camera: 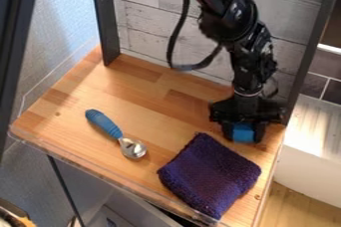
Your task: Placing the blue toy bed to the right side of the table
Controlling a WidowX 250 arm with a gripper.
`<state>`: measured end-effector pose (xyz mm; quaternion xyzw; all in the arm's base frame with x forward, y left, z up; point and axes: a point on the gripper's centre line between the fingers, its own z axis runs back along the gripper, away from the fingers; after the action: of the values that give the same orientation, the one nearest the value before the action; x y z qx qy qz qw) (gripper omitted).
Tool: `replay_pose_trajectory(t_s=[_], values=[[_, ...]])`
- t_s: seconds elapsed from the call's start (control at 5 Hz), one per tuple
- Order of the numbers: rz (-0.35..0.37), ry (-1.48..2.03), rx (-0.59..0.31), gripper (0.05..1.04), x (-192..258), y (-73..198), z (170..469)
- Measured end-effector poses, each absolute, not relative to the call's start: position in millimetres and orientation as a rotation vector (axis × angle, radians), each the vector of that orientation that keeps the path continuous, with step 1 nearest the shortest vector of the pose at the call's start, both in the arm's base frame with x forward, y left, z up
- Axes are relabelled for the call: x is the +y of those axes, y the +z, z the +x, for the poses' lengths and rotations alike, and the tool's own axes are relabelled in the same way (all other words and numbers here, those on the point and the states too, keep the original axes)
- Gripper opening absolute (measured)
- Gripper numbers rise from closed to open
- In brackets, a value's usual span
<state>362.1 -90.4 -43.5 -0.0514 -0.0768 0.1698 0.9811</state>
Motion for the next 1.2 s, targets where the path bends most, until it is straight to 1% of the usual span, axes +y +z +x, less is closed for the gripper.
replay_pose_trajectory(t_s=[0.2, 0.4, 0.6, 0.8, 1.0, 1.2], values=[[-0.078, 0.33, -0.15, 0.958, -85.6, -42.1, 362.9], [-0.065, 0.324, -0.145, 1.007, -84.1, -45.1, 363.0], [-0.054, 0.31, -0.129, 1.002, -84.4, -43.9, 361.6], [-0.011, 0.273, -0.107, 1.0, -88.5, -38.1, 365.5], [0.03, 0.262, -0.093, 1.0, -87.7, -34.9, 361.0], [0.01, 0.219, -0.189, 1.0, -94.2, 3.2, 367.0]])
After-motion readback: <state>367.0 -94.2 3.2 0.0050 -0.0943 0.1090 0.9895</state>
